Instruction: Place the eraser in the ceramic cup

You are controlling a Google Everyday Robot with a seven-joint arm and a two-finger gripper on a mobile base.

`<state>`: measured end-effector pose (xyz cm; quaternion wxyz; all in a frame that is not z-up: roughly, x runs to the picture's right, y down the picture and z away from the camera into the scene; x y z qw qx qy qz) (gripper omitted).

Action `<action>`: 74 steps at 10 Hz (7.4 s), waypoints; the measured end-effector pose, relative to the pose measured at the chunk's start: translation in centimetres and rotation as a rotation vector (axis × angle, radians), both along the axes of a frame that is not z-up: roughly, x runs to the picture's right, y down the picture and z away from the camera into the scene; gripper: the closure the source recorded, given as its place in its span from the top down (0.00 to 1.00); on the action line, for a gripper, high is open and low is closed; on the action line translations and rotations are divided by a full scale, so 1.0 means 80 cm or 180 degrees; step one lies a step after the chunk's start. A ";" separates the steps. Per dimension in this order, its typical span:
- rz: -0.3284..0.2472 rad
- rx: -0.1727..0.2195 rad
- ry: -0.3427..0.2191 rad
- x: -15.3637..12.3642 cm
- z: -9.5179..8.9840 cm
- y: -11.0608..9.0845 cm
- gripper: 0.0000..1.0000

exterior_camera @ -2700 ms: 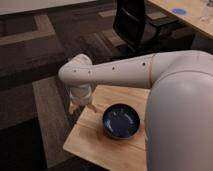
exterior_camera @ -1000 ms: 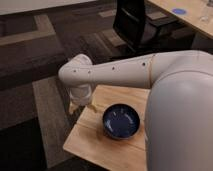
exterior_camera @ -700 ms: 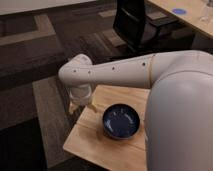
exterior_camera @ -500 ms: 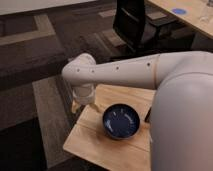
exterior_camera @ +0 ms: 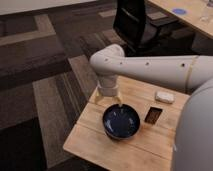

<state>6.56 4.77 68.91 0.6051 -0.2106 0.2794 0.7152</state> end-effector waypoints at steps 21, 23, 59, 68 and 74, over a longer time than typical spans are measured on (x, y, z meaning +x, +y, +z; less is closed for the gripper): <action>-0.0238 0.0444 0.0084 0.219 -0.041 0.043 0.65; -0.0238 0.0443 0.0087 0.220 -0.041 0.043 0.65; 0.0216 0.0240 0.1430 0.448 -0.144 0.004 0.00; 0.0192 0.0117 0.1142 0.422 -0.102 0.030 0.38; 0.0195 0.0112 0.1144 0.423 -0.102 0.032 0.66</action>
